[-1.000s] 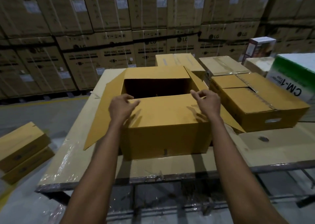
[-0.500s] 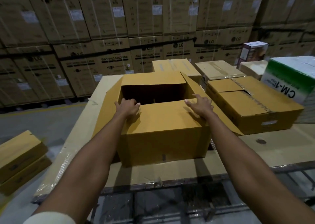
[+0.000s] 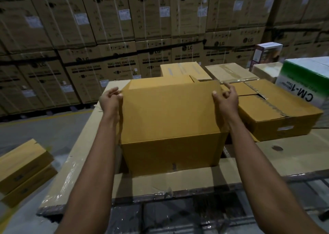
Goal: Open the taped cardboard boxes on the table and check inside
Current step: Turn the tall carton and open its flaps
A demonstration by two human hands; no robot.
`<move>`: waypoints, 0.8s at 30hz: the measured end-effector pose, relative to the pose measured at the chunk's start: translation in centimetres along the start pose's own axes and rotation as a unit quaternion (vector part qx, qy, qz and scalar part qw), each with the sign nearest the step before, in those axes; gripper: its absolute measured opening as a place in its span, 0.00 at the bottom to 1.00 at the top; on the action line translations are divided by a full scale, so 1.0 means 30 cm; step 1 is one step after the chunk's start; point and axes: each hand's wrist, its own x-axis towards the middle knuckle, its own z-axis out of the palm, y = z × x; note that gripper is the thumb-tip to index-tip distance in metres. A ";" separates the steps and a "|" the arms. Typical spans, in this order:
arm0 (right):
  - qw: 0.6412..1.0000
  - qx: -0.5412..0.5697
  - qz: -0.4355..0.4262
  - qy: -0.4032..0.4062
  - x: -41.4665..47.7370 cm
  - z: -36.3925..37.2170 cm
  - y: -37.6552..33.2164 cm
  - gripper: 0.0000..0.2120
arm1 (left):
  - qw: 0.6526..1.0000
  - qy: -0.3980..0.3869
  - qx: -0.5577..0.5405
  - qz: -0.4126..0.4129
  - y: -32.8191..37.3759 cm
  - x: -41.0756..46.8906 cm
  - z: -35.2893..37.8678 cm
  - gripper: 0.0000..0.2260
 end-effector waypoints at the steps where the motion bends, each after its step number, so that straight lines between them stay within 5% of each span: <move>1: 0.998 0.056 0.006 -0.010 -0.008 -0.028 -0.024 0.28 | 0.997 -0.021 -0.074 -0.013 0.023 -0.030 -0.023 0.13; 6: 0.955 0.235 0.022 -0.179 -0.060 -0.217 -0.039 0.18 | 0.936 -0.187 -0.298 0.021 0.059 -0.235 -0.188 0.05; 9: 0.926 0.280 0.085 -0.238 -0.098 -0.327 -0.009 0.33 | 0.848 -0.351 -0.398 0.002 -0.014 -0.290 -0.278 0.09; 11: 0.907 0.239 0.115 -0.328 -0.109 -0.373 0.031 0.40 | 0.777 -0.510 -0.368 -0.028 -0.042 -0.288 -0.302 0.20; 13: 0.895 0.142 0.137 -0.399 -0.124 -0.384 0.051 0.42 | 0.812 -0.557 -0.174 -0.024 -0.069 -0.306 -0.310 0.34; 16: 0.883 0.030 0.178 -0.433 -0.164 -0.355 0.064 0.29 | 0.858 -0.505 0.070 -0.062 -0.119 -0.338 -0.315 0.26; 19: 0.886 -0.010 0.192 -0.421 -0.207 -0.297 0.080 0.19 | 0.857 -0.493 0.117 -0.094 -0.126 -0.368 -0.271 0.18; 24: 0.925 0.000 0.135 -0.355 -0.232 -0.210 0.075 0.28 | 0.908 -0.395 0.111 -0.079 -0.106 -0.370 -0.191 0.16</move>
